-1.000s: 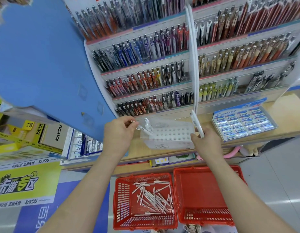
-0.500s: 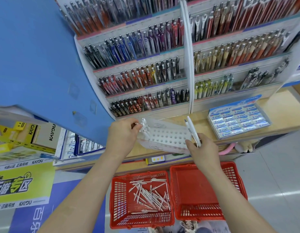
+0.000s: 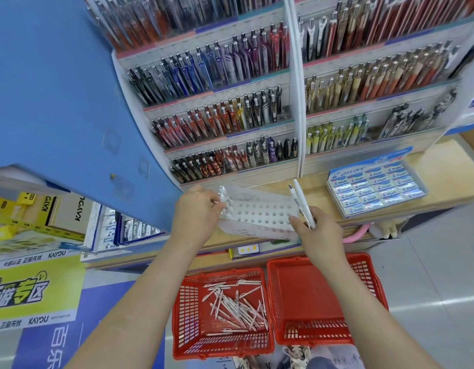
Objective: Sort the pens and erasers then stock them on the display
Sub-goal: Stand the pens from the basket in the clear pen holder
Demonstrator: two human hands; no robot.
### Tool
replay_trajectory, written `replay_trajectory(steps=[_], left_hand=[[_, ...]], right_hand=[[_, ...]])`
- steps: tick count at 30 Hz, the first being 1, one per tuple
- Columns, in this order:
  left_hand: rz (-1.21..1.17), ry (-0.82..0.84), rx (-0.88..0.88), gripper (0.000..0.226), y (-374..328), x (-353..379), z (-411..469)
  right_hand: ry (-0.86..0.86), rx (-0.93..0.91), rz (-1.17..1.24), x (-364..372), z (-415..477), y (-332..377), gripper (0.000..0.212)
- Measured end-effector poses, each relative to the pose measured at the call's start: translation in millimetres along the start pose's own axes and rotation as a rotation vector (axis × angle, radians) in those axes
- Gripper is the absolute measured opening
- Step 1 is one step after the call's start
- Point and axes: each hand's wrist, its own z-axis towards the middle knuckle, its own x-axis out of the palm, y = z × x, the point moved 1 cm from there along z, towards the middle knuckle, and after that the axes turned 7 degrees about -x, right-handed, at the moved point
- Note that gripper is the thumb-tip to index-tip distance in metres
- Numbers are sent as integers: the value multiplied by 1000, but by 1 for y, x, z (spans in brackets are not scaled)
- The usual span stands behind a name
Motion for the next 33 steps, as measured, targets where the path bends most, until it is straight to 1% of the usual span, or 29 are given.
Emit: replay_trajectory(steps=[6,9,11,12,13,15,16,18,20,21,22,24,26,28,29,31,33], left_hand=[[104,2,-13,15,-10,1,1],[100,18,-24,19,-9,-3,2],[88,0,-25,24,-8,-8,-1],[73,-30,-8,25,-9,-11,-3],[42,-61,24,24,-12,-14,-6],[-91,-66,101,21,-26,-23,-14],[-197,-25,117,21,-34,-26,-18],[-477,145,57,21,-50,-29,-24],[-775,366,-72,18,-61,-31,-29],[-859,445,-120,13,-64,-31,-33],[-888,496,-147,11,-66,-32,-36],[-916,554,-177,16,-67,-31,-41],[-968,510,-199,18,-65,-32,-41],[-1063,391,-236,15,-62,-37,-39],[-1143,343,-258,13,-60,-41,-37],[-1265,301,-275,10,-58,-47,-36],[-1282,288,-273,6,-55,-52,-38]], right_hand=[[28,20,-11,0,2,2,11],[-16,15,35,-6,0,5,12],[-40,56,146,-12,1,11,21],[-22,113,265,-14,1,15,25],[18,183,434,-17,1,21,26],[155,292,758,-22,-1,36,25],[231,299,825,-25,-2,44,24],[348,256,843,-29,-5,56,24],[412,220,847,-31,-7,66,24],[440,209,866,-31,-9,71,24],[470,200,896,-31,-11,76,24],[516,183,958,-29,-16,84,27],[499,153,914,-26,-21,87,33],[431,125,797,-24,-23,86,35],[412,127,774,-24,-24,84,34],[427,133,792,-26,-24,84,28],[430,118,772,-27,-23,86,23]])
